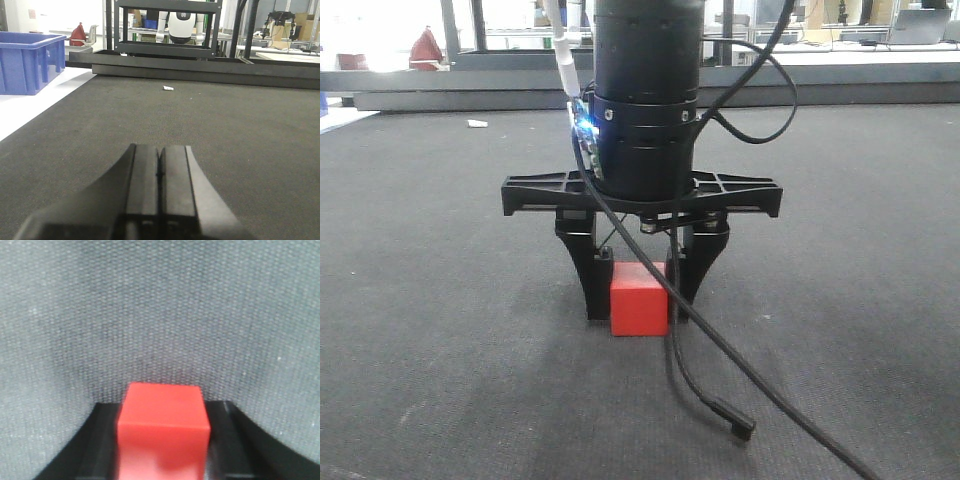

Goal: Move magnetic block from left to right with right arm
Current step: 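Lower the open right gripper around the red cube, then close the right gripper on the red cube and lift it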

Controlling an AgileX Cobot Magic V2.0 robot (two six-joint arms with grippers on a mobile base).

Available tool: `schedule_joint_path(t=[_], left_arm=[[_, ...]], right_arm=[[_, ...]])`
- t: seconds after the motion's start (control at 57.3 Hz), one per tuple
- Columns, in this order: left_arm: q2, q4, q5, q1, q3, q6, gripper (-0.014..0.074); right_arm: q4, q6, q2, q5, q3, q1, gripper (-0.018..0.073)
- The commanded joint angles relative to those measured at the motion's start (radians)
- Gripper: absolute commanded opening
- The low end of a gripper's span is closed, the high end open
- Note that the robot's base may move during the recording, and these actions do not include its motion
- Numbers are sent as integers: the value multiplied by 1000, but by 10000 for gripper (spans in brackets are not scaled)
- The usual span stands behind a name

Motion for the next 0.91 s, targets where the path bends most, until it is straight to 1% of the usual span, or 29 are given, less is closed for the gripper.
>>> schedule_joint_path(t=[0.0,0.174,0.331,0.436,0.611,0.733,0.803,0.89], left_arm=[[-12,-5,-86,0,8,0,-126],[-12,-5,-86,0,8,0,-126],[-12,-5,-86,0,8,0,-126],[-12,-5,-86,0,8,0,-126],[-12,-5,-86,0,8,0,-126],[-12,-5,-86,0,8,0,-126],[-12,-5,-86,0,8,0,-126],[-12,-5,-86,0,8,0,-126]], right_arm=[[1,-1,-51,-8,-33,0,223],[-3,-9,-84,-10,-32,0,223],[-14,-87,-152,-35,11,-17,223],[-20,-136,-230,-98,103,-51,223],[-57,-209,-397,-275,328,-133,223],[-67,-267,-549,-394,489,-224,223],[-59,-330,-642,-460,579,-288,223],[-39,-441,-740,-533,673,-366,223]])
